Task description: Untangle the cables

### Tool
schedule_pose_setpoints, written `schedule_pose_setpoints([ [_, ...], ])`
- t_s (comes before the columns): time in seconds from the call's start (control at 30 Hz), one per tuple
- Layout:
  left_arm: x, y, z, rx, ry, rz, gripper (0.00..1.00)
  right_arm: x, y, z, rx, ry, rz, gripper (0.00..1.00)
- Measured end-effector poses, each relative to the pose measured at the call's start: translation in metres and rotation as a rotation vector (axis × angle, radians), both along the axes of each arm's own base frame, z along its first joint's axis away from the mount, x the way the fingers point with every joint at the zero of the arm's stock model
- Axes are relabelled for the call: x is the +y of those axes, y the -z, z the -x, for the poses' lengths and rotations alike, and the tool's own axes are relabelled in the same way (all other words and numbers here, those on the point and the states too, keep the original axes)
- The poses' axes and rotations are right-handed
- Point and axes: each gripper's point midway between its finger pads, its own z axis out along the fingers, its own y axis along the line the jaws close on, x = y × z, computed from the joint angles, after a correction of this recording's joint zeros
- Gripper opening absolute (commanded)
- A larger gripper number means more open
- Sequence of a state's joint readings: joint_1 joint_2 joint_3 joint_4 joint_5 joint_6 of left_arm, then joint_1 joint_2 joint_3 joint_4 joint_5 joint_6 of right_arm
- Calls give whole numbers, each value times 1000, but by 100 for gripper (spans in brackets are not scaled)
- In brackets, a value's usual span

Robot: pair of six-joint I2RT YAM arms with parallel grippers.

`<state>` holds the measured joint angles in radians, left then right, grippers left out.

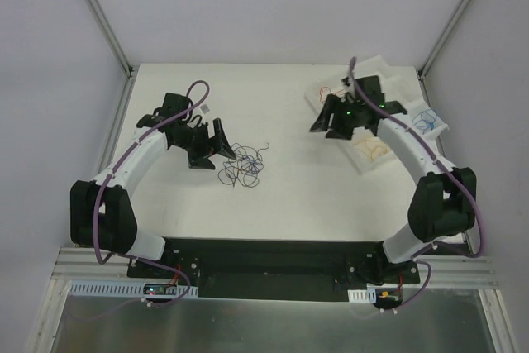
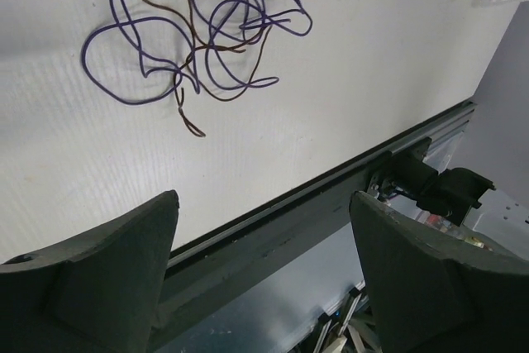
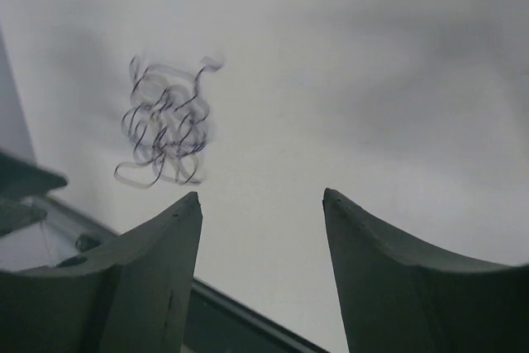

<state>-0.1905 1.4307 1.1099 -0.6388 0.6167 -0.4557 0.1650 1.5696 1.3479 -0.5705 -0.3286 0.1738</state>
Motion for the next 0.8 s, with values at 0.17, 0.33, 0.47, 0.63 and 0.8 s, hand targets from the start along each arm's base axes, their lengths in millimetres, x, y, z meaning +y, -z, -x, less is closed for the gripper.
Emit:
schedule_pose_setpoints([
  [0.17,5,20,11,63,-24,-29,77,123,44,58,89,-327,-179,61],
  [0.33,6,29,23,111,-49,-24,76,184,82,92,159,-503,-227,54],
  [0.47,8,25,42,108,-65,-8,76,216,105,109,176,-597,-246,52],
  [0.63,7,16,58,83,-72,26,76,229,123,114,182,-646,-242,52],
  [0.8,7,15,63,89,-79,35,76,235,118,104,130,-674,-239,51],
])
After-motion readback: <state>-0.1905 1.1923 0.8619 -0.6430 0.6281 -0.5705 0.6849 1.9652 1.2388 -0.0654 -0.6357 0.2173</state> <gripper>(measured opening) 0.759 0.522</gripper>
